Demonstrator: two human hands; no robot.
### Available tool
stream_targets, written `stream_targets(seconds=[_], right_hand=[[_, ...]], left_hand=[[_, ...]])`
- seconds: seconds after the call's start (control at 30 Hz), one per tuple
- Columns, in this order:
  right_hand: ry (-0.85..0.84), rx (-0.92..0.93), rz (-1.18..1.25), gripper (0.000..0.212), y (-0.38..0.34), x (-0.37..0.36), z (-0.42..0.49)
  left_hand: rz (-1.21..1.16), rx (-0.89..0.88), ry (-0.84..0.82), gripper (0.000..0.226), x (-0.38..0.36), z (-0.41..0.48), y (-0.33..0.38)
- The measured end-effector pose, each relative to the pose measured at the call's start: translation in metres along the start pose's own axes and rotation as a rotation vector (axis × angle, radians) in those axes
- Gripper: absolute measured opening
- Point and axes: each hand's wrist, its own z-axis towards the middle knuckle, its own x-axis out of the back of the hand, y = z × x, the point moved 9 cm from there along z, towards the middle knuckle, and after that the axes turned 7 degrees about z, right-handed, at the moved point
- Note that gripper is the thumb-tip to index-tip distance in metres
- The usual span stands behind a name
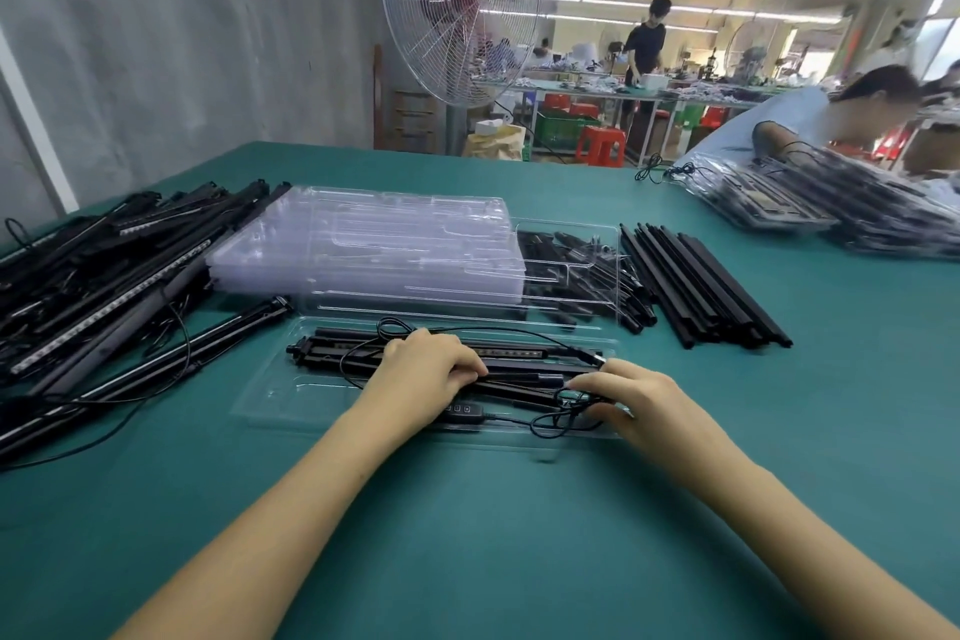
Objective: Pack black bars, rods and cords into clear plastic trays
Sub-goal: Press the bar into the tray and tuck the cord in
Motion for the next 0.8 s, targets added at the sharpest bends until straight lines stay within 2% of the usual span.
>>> stream_targets(seconds=[0.1,0.2,0.33,0.4,0.57,0.7,0.8], right_hand=[[0.038,0.033,-0.140,0.025,-0.006,0.000,0.001],[0.089,0.069,-0.150,0.020,-0.016,0.001,0.001],[-0.030,-0.022,-0.132,0.023,-0.006,-0.017,0.005],[-0.028,-0.043,-0.079,0.023,-0.002,-0.018,0.005],[-0.004,0.034,-0.130,0.017,-0.013,-0.019,0.005],[-0.035,-0.069,-0.157,0.020,-0.007,-0.020,0.009],[-0.058,-0.146,-0.173,0.019,0.001,-0.021,0.011]], left_hand=[[0.005,-0.002,0.016,0.023,0.001,-0.001,0.002],[0.027,-0.003,0.017,0.023,0.002,0.000,0.003],[0.035,-0.020,0.004,0.024,0.000,-0.001,0.007],[0.075,-0.027,-0.018,0.026,-0.002,-0.002,0.008],[0.168,-0.040,-0.032,0.026,-0.001,-0.004,0.016],[0.188,-0.021,-0.085,0.058,-0.005,-0.009,0.025],[0.324,-0.019,-0.073,0.051,-0.006,-0.008,0.029]])
